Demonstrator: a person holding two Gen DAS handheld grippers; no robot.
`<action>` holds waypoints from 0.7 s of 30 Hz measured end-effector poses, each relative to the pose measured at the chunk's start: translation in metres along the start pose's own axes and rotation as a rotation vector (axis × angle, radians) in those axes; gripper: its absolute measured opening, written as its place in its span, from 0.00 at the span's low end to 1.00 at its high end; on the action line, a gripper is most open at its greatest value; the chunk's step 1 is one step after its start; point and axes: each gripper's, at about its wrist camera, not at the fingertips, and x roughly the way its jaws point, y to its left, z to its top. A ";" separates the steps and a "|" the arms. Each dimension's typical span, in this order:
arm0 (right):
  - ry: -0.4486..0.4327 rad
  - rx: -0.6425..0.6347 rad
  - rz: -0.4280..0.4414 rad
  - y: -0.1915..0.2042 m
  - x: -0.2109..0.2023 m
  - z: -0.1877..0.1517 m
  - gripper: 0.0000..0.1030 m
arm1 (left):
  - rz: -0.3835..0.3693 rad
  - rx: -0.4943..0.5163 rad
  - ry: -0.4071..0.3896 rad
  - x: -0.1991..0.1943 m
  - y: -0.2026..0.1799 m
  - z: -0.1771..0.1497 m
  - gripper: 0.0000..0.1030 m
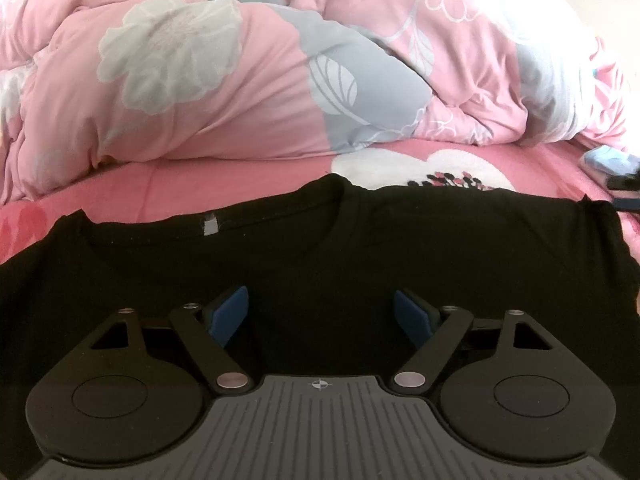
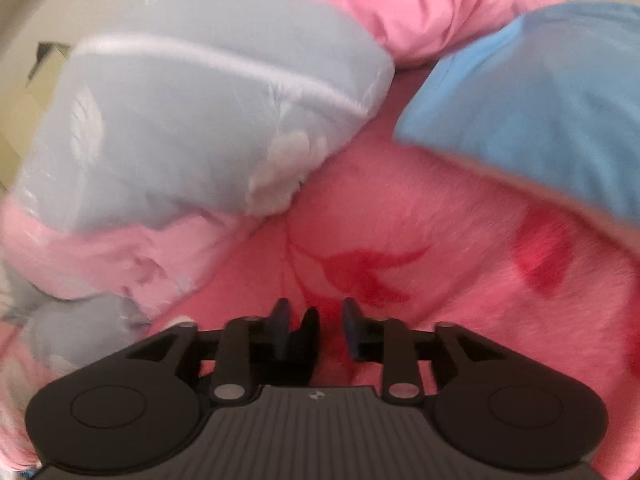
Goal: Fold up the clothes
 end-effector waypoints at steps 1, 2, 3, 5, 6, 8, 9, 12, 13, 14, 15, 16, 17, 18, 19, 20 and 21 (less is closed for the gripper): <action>0.014 0.005 0.020 -0.002 -0.009 0.000 0.34 | 0.000 0.000 0.000 0.000 0.000 0.000 0.79; 0.040 -0.008 0.027 -0.004 -0.016 -0.004 0.34 | 0.000 0.000 0.000 0.000 0.000 0.000 0.79; 0.067 -0.024 0.033 -0.005 -0.023 -0.009 0.36 | 0.000 0.000 0.000 0.000 0.000 0.000 0.79; 0.114 -0.067 0.019 -0.004 -0.030 -0.021 0.36 | -0.001 0.000 0.000 0.000 0.000 0.000 0.79; 0.138 -0.089 0.011 -0.004 -0.033 -0.027 0.36 | -0.001 0.000 0.000 0.000 0.000 0.000 0.79; 0.185 -0.132 -0.005 -0.003 -0.039 -0.039 0.36 | -0.001 0.000 0.001 0.000 0.000 0.000 0.79; 0.192 -0.137 -0.002 -0.005 -0.040 -0.044 0.36 | -0.001 0.001 0.001 0.000 0.000 0.000 0.79; 0.191 -0.150 0.012 -0.007 -0.041 -0.055 0.31 | -0.001 0.001 0.001 0.000 0.000 0.000 0.79; 0.189 -0.156 0.018 -0.008 -0.041 -0.058 0.28 | -0.001 0.001 0.001 0.000 0.000 0.000 0.79; 0.188 -0.157 0.021 -0.008 -0.041 -0.059 0.24 | -0.002 0.001 0.001 0.000 0.001 0.000 0.79; 0.187 -0.157 0.024 -0.008 -0.041 -0.060 0.21 | -0.002 0.001 0.002 0.000 0.001 0.000 0.79; 0.191 -0.144 0.046 -0.008 -0.041 -0.060 0.19 | -0.002 0.002 0.001 0.000 0.001 0.000 0.79; 0.196 -0.131 0.071 -0.009 -0.041 -0.059 0.17 | -0.002 0.002 0.002 0.000 0.001 0.000 0.79; 0.203 -0.126 0.077 -0.010 -0.040 -0.060 0.13 | -0.003 0.002 0.002 0.000 0.001 0.001 0.79; 0.207 -0.135 0.073 -0.010 -0.041 -0.061 0.07 | -0.003 0.001 0.002 0.000 0.001 0.001 0.79; 0.199 -0.140 0.067 -0.010 -0.043 -0.062 0.02 | -0.004 0.001 0.002 0.000 0.001 0.001 0.79; 0.191 -0.145 0.060 -0.009 -0.046 -0.063 0.00 | -0.005 0.000 0.002 0.000 0.001 0.001 0.79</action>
